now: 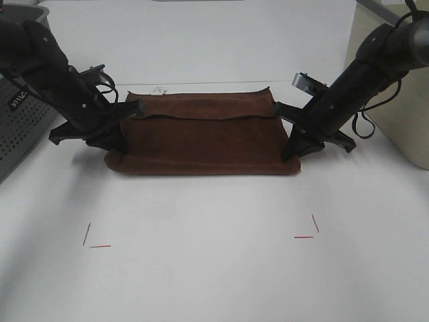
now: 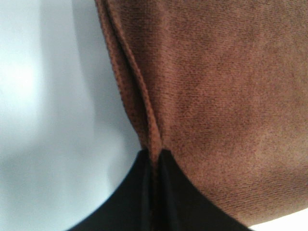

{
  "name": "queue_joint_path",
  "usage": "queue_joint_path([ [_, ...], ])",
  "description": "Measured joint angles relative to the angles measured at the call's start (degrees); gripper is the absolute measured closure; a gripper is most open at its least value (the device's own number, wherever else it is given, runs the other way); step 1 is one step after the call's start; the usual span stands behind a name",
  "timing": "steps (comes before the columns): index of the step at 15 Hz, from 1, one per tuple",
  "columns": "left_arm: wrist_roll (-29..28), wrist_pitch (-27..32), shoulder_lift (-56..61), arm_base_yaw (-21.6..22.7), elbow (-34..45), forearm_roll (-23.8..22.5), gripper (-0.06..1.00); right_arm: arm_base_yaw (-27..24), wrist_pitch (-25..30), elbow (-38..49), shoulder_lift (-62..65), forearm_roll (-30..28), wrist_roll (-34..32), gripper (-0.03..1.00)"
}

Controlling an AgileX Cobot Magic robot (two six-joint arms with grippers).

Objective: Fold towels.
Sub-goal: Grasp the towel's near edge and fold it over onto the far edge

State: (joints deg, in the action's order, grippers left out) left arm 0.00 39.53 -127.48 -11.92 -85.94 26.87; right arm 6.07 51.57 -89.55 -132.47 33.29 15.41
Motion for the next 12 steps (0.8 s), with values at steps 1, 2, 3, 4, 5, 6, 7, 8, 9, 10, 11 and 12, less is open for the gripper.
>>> queue_joint_path([
  [1, 0.0, -0.9, 2.0, -1.0, 4.0, -0.1, 0.93, 0.0, -1.3, 4.4, 2.5, 0.0, 0.3, 0.97],
  [2, 0.0, -2.4, 3.8, -2.5, 8.2, -0.2, 0.93, 0.0, -3.0, 9.2, 4.9, 0.0, 0.7, 0.97],
  [3, 0.0, -4.2, 5.4, -3.8, 11.4, -0.3, 0.93, 0.0, -4.6, 13.5, 7.4, 0.1, 1.3, 0.97],
  [4, 0.0, -5.1, 6.7, -4.9, 13.6, -0.3, 0.93, 0.0, -5.4, 16.0, 9.2, 0.0, 1.6, 0.97],
  [5, -0.6, -5.1, 7.5, -5.2, 14.3, -0.3, 0.93, 0.0, -5.0, 17.1, 10.6, 0.0, 2.1, 0.97],
  [6, -1.5, -4.9, 8.1, -5.0, 14.4, -0.3, 0.93, 0.0, -4.2, 17.2, 11.6, 0.0, 2.6, 0.97],
  [7, -2.2, -4.8, 8.8, -4.6, 14.4, -0.2, 0.93, 0.0, -3.9, 17.1, 12.6, 0.0, 2.7, 0.97],
  [8, -2.5, -4.5, 9.6, -3.8, 14.3, 0.1, 0.93, 0.0, -3.7, 15.9, 13.5, 0.0, 2.7, 0.97],
  [9, -2.6, -3.7, 10.1, -2.8, 13.4, 0.8, 0.93, 0.0, -3.3, 14.1, 13.9, 0.1, 2.8, 0.97],
  [10, -2.6, -2.6, 10.3, -1.8, 11.7, 1.1, 0.93, 0.0, -2.7, 11.7, 14.0, 0.2, 2.8, 0.97],
  [11, -2.6, -1.8, 10.3, -1.5, 9.3, 1.2, 0.93, 0.0, -2.6, 8.8, 13.9, 0.2, 2.8, 0.97],
  [12, -2.8, -1.8, 10.1, -1.4, 6.4, 1.0, 0.93, 0.0, -2.5, 5.8, 13.5, 0.2, 2.6, 0.97],
])
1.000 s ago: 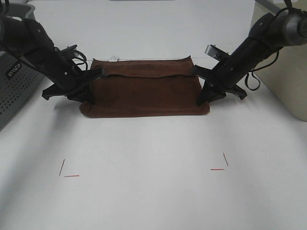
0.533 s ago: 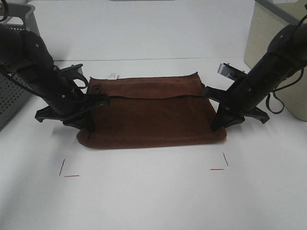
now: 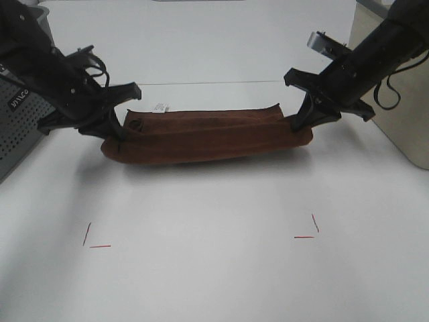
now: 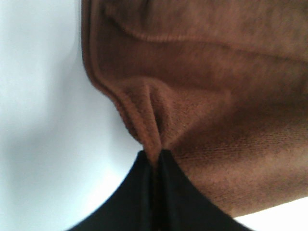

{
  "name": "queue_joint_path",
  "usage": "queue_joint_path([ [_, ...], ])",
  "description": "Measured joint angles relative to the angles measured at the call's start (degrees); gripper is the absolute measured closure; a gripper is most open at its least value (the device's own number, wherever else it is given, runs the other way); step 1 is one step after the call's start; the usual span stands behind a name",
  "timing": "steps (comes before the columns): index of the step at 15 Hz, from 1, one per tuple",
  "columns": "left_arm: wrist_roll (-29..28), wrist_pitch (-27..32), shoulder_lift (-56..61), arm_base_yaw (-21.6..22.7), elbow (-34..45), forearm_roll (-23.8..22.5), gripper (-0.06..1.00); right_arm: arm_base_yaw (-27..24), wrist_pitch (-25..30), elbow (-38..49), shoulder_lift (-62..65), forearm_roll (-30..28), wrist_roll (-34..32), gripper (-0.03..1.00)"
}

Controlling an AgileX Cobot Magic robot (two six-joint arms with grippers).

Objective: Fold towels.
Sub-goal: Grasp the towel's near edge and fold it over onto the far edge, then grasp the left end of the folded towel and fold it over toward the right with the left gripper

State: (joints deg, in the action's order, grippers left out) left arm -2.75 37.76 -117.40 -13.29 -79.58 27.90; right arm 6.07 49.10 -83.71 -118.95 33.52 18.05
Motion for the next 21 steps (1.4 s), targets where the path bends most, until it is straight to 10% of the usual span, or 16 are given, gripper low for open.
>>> queue_joint_path([
  [12, -11.4, -3.3, -19.4, 0.1, -25.7, -10.5, 0.81, 0.0, -1.1, -24.4, -20.5, -1.4, -2.7, 0.95],
  [17, -11.5, -2.2, -18.6, 0.1, -25.7, -11.1, 0.18, 0.0, 0.1, -24.9, -19.3, -2.9, -4.0, 0.22],
  [21, -11.6, -1.0, -19.0, 0.2, -26.1, -12.4, 0.14, 0.0, 1.4, -25.0, -17.0, -4.7, -4.1, 0.11],
])
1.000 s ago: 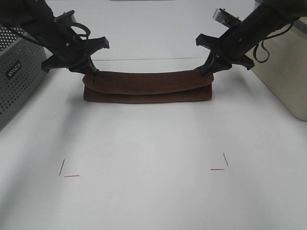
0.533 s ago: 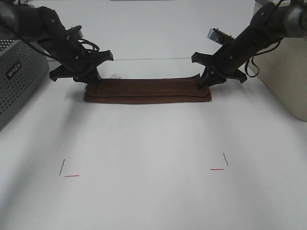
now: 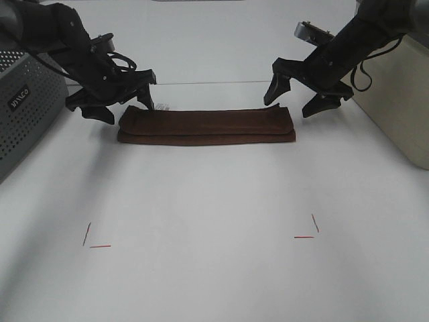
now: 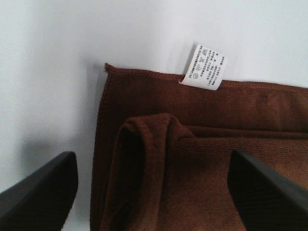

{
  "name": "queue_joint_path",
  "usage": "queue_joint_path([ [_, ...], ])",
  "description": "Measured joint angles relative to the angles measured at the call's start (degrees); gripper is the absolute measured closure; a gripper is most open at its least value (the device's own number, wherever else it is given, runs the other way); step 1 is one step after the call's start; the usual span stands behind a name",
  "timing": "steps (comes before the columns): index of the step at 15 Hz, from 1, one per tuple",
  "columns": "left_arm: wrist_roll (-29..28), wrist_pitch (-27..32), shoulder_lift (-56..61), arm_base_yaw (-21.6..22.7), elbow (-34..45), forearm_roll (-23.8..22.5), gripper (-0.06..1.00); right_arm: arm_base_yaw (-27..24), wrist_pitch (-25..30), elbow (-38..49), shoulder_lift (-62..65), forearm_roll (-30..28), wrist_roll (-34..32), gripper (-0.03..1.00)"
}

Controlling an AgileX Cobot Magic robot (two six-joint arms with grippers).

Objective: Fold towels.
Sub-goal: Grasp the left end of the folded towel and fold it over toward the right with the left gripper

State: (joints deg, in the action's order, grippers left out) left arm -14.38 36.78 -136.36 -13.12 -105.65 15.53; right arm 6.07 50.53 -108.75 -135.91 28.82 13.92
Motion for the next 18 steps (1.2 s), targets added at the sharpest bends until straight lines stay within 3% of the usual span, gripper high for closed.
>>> queue_joint_path([
  [5, 0.1, 0.1, -3.3, 0.0, -2.1, -0.9, 0.14, 0.0, 0.1, 0.0, 0.0, -0.3, 0.0, 0.1],
  [7, 0.1, 0.2, -4.4, 0.0, -3.7, -0.9, 0.19, 0.0, 0.1, 0.0, 0.0, -0.3, 0.0, 0.1],
  [8, 0.1, 1.0, -5.6, 0.0, -5.4, -0.2, 0.32, 0.0, -0.1, 0.0, 0.0, -0.3, 0.0, 0.1],
  [9, 0.1, 1.0, -5.6, 0.0, -5.4, -0.2, 0.32, 0.0, -0.1, 0.0, 0.0, -0.3, 0.0, 0.1],
  [10, 0.1, 1.4, -5.8, 0.0, -5.5, 0.3, 0.54, 0.0, -0.3, 0.0, 0.0, -0.3, 0.0, 0.1],
  [11, 0.1, 1.4, -5.8, 0.0, -5.5, 0.5, 0.6, 0.0, -0.5, 0.0, 0.0, -0.3, 0.0, 0.1],
  [13, 0.1, 1.9, -5.8, 0.0, -5.7, 0.5, 0.85, 0.0, -0.5, 0.0, 0.0, -0.3, 0.0, 0.1],
  [15, 0.1, 3.8, -5.2, 0.0, -5.7, -1.4, 0.86, 0.0, -0.5, 0.0, 0.3, -0.3, 0.0, 0.1],
  [18, -0.4, 11.9, -2.3, 0.0, -7.4, -9.5, 0.86, 0.0, -0.2, 0.0, 2.2, -0.3, 0.0, 0.1],
])
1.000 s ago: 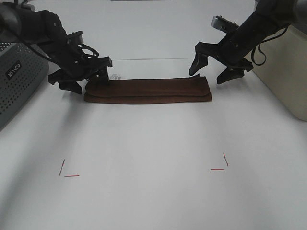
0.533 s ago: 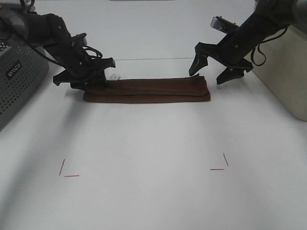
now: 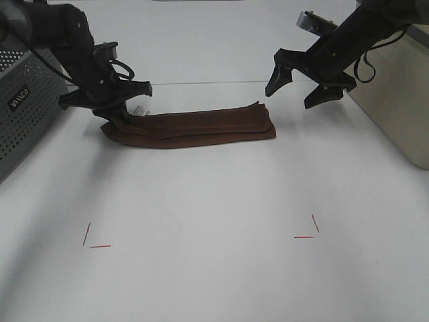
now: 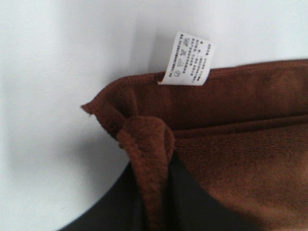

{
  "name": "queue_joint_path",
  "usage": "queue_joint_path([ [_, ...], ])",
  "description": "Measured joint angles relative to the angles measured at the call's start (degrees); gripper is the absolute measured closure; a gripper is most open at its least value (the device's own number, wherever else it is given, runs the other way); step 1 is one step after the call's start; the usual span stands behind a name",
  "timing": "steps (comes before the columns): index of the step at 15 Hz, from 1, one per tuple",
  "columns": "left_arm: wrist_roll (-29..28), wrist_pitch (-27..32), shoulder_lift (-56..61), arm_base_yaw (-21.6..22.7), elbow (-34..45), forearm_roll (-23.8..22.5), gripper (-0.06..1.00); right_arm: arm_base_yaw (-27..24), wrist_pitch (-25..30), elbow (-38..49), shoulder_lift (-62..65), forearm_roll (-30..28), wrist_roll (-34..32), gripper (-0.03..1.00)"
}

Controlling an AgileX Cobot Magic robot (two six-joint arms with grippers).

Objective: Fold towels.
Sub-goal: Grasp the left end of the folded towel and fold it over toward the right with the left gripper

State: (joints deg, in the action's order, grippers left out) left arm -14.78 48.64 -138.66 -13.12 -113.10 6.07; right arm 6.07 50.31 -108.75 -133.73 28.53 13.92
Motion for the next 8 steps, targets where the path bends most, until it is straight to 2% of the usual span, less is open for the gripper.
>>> queue_joint_path([
  [2, -0.7, 5.5, 2.1, 0.0, -3.0, -2.7, 0.86, 0.0, 0.9, 0.0, 1.8, 0.1, 0.0, 0.1],
  [4, -0.9, 10.8, 2.9, -0.5, -9.6, -2.8, 0.86, 0.0, 2.8, 0.0, 3.2, 0.2, 0.0, 0.1],
  [6, -2.5, 12.8, 2.9, -2.8, -14.9, 0.3, 0.86, 0.0, 4.2, 0.0, 5.1, 0.2, 0.0, 0.1],
  [8, -5.4, 11.6, 2.9, -6.2, -17.3, 4.2, 0.86, 0.0, 5.9, 0.0, 7.6, 0.2, 0.0, 0.1],
])
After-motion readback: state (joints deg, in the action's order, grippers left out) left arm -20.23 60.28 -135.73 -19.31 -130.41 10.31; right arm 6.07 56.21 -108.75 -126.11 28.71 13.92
